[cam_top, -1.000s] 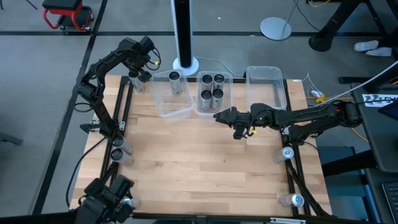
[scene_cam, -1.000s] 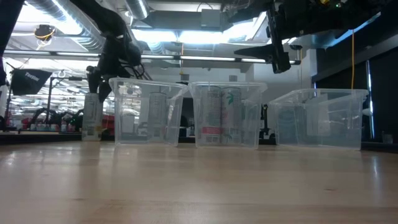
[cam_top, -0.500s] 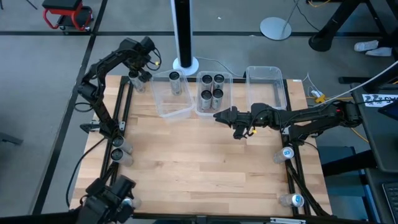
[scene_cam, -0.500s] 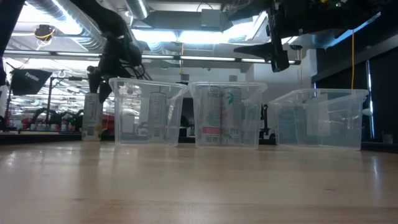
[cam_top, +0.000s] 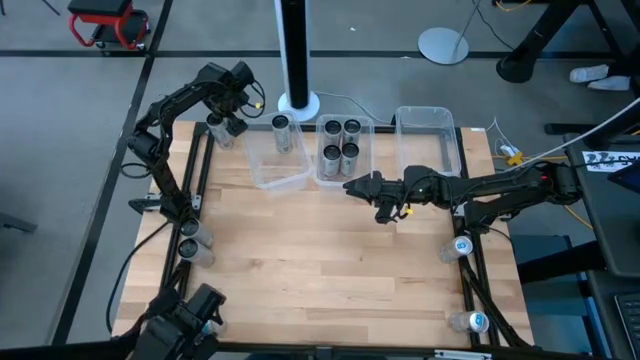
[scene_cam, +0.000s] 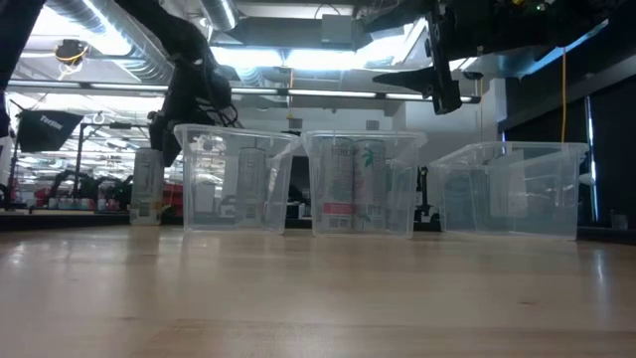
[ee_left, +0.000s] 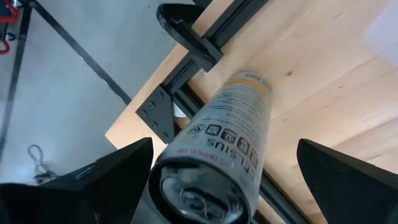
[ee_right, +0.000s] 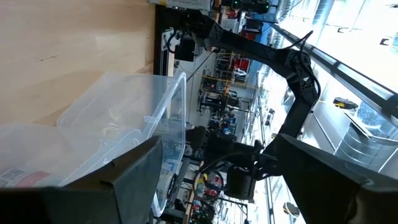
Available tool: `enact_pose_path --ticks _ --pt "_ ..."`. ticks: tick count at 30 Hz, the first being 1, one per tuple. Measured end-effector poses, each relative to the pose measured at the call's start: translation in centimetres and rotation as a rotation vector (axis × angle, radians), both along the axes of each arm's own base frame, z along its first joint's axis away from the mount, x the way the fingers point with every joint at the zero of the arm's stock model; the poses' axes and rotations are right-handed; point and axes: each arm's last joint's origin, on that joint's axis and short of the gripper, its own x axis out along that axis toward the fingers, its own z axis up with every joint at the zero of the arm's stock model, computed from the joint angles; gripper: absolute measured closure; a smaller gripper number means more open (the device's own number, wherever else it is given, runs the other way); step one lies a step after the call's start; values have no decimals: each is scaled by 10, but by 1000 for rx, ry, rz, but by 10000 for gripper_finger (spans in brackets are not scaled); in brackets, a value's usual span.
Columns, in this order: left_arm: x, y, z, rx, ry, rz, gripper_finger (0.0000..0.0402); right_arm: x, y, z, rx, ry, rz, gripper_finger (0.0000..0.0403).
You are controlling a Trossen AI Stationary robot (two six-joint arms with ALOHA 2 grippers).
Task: Sort soda cans
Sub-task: Put the top white and black starfruit soda can into the left transparent bin
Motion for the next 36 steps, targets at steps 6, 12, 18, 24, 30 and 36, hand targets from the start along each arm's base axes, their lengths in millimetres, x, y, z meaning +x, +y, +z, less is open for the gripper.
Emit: enact_pose_path --ticks 6,12,18,24,30,36 --pt "5 4 -16 -55 104 -28 25 0 0 0 0 1 0 91" --pt "6 1 -19 -95 176 -67 67 0 0 0 0 -1 0 91" --pt "5 0 -19 -109 196 -89 96 0 0 0 0 -4 0 91" --pt "5 -1 -19 -114 209 -102 121 0 0 0 1 -1 0 91" --pt "5 -1 -18 -115 219 -102 137 0 0 0 1 -2 0 91" --pt "5 -6 -14 -115 220 -98 138 0 0 0 1 -2 0 91"
